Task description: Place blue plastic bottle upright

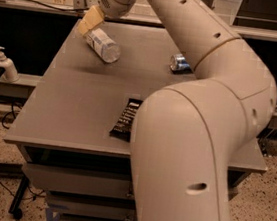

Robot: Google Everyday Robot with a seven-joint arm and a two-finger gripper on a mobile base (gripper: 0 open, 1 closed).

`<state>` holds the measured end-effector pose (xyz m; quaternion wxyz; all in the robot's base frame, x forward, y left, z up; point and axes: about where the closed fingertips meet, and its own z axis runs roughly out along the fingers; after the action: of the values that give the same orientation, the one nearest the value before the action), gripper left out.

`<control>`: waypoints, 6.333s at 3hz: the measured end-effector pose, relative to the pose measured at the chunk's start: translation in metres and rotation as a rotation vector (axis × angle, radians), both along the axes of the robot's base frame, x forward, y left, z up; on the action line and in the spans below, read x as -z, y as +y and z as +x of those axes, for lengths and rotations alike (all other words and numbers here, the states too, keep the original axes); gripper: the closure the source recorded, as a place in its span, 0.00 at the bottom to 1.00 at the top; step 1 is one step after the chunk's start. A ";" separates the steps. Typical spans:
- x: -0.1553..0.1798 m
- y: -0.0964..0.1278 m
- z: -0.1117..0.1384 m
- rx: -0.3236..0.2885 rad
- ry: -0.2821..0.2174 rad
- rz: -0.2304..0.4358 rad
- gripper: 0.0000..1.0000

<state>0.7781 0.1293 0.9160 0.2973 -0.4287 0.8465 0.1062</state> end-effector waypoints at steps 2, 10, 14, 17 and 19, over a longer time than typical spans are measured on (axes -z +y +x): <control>0.039 0.038 0.028 -0.014 0.044 -0.108 0.00; -0.057 0.000 0.071 0.062 -0.108 0.242 1.00; -0.265 -0.151 -0.033 0.181 -0.466 0.653 1.00; -0.209 -0.221 -0.114 0.222 -0.500 0.672 1.00; -0.201 -0.229 -0.109 0.220 -0.529 0.712 1.00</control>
Offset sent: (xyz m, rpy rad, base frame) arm 0.0636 0.0535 -0.0442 -0.1766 0.0672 0.0174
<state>0.6689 -0.0996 1.1167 0.6416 -0.2200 0.6927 0.2452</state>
